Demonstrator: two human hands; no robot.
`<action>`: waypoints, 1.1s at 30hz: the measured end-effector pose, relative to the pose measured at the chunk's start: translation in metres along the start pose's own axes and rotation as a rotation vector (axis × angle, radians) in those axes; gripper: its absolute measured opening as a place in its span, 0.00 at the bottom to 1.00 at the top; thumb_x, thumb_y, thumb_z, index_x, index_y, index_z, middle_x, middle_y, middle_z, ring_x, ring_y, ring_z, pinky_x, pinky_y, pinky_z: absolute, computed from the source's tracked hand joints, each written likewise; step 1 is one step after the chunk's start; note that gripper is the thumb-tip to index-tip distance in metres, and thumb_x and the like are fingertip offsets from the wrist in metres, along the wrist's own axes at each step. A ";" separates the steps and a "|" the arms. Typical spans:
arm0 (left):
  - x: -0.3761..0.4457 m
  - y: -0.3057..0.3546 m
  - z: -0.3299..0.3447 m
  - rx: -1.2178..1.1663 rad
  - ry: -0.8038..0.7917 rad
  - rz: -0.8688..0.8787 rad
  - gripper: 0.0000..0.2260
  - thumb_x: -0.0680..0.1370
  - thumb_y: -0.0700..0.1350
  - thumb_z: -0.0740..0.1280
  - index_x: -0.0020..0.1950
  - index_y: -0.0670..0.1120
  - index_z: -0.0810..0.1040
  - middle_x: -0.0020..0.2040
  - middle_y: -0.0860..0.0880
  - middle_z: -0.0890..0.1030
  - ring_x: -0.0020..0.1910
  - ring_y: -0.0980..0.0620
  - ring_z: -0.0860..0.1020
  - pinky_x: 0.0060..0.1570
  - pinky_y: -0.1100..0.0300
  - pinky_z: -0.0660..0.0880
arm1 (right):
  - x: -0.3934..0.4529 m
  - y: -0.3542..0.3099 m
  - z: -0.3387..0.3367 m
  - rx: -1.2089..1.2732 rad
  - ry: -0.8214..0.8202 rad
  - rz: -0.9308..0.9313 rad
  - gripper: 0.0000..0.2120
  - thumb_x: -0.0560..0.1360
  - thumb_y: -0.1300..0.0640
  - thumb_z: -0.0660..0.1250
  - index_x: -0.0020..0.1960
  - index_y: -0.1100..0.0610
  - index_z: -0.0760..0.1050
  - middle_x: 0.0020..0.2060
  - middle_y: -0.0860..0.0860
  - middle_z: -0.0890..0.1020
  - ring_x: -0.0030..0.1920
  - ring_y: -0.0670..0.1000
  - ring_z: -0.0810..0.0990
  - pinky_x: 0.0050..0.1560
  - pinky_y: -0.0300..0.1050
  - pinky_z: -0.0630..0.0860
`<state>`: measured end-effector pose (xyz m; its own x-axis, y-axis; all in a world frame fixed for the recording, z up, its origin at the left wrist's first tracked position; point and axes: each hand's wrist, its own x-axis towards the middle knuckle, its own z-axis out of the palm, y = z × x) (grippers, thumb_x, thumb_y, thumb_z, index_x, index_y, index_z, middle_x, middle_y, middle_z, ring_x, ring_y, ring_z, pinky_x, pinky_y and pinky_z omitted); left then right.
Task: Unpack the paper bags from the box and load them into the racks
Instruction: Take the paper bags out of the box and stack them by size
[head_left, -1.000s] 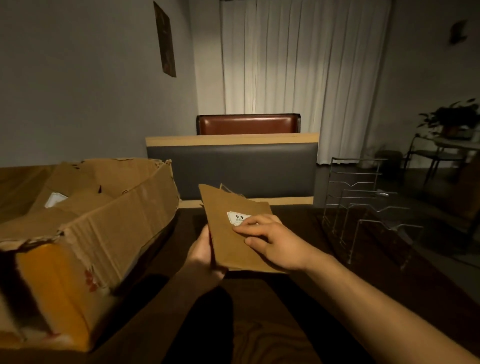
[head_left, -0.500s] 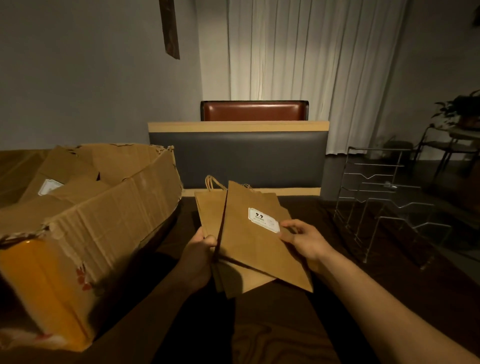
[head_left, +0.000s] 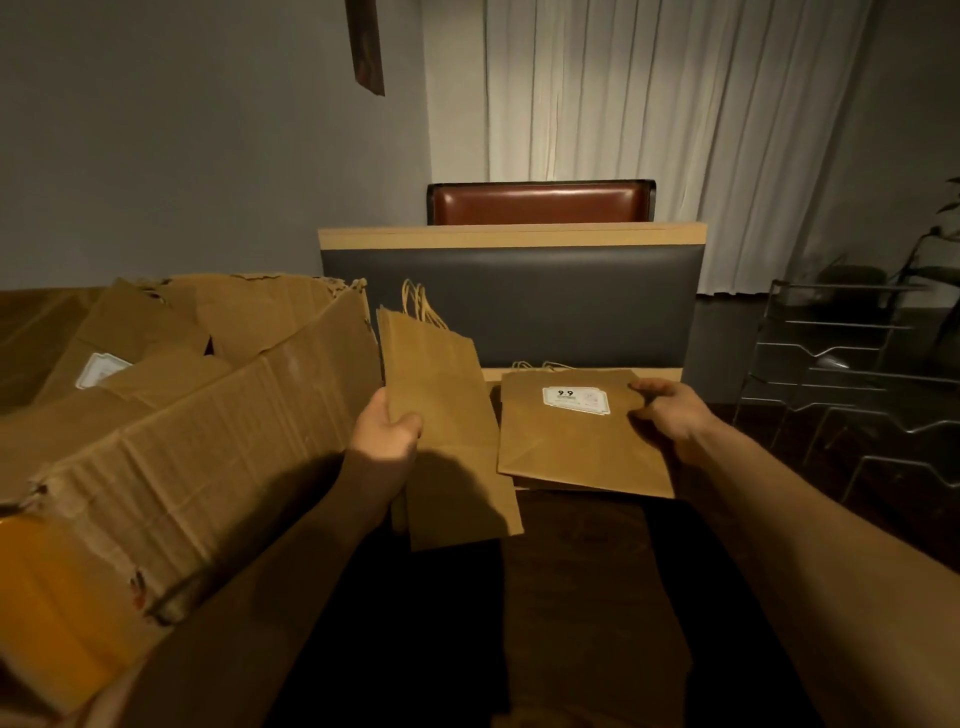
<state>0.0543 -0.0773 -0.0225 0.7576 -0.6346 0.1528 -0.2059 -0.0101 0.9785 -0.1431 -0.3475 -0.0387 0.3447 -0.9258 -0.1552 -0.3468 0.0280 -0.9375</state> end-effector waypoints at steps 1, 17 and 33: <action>0.000 -0.001 -0.003 0.002 0.011 0.005 0.15 0.80 0.34 0.59 0.66 0.42 0.73 0.57 0.45 0.80 0.56 0.46 0.78 0.61 0.52 0.73 | 0.004 0.000 0.002 -0.023 -0.011 0.009 0.23 0.79 0.67 0.63 0.71 0.51 0.72 0.65 0.58 0.74 0.60 0.57 0.78 0.61 0.54 0.78; 0.014 0.000 -0.022 -0.075 0.031 -0.037 0.15 0.75 0.29 0.56 0.47 0.47 0.75 0.41 0.45 0.79 0.42 0.45 0.76 0.45 0.53 0.72 | 0.030 0.002 0.089 -0.858 -0.138 -0.177 0.25 0.78 0.53 0.66 0.73 0.40 0.67 0.72 0.56 0.58 0.70 0.61 0.61 0.70 0.59 0.65; -0.035 0.015 0.018 -0.311 -0.230 -0.050 0.13 0.83 0.40 0.63 0.67 0.45 0.74 0.59 0.45 0.84 0.59 0.45 0.82 0.62 0.44 0.76 | -0.156 -0.029 0.039 0.406 -0.405 -0.145 0.08 0.77 0.61 0.70 0.56 0.59 0.82 0.48 0.54 0.87 0.46 0.50 0.86 0.41 0.44 0.81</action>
<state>0.0134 -0.0689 -0.0155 0.5958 -0.7964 0.1037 0.0519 0.1670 0.9846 -0.1533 -0.1892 0.0003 0.6969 -0.7155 -0.0484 0.0630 0.1283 -0.9897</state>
